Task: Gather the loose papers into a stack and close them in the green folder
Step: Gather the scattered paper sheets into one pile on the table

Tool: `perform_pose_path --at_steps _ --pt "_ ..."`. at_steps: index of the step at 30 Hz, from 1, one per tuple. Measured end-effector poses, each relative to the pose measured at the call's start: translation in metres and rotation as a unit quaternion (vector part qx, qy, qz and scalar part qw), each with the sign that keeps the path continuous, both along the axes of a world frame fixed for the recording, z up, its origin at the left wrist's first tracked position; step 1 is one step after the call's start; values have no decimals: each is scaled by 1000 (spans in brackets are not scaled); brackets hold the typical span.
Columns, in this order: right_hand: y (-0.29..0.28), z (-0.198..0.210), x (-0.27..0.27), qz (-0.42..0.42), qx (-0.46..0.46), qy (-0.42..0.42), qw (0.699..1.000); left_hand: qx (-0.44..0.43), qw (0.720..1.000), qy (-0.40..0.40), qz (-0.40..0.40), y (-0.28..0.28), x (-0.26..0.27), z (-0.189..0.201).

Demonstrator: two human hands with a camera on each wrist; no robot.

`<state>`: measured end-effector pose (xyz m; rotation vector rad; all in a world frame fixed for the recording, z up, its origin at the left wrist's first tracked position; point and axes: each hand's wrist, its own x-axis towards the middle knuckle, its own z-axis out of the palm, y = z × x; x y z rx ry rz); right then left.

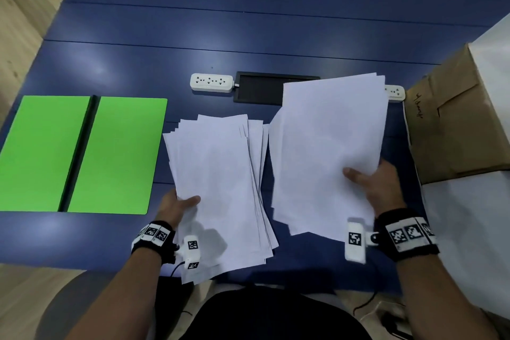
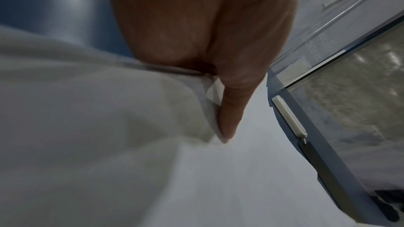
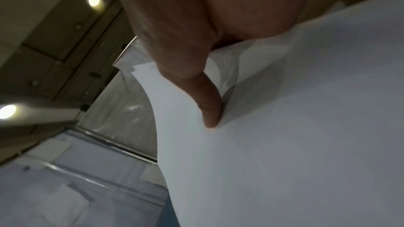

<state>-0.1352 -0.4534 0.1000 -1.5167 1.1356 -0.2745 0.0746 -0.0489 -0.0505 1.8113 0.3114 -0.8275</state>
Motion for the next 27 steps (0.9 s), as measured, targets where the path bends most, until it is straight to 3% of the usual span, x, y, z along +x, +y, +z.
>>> perform_pose_path --at_steps 7,13,16,19,23,27 --pt "80 -23 44 33 189 -82 978 15 999 11 -33 -5 -1 -2" --pt "114 14 62 139 78 -74 984 12 999 22 -24 -7 -6 4" --pt "124 42 65 200 99 -108 969 40 998 -12 -47 -15 -8 17" --pt "128 54 68 246 137 -136 950 71 995 -34 -66 0 -6 -4" --pt "126 24 69 209 184 -131 951 86 993 -31 -79 1 -7 3" --pt "120 -49 59 107 185 -28 977 35 998 16 -48 -14 -6 12"
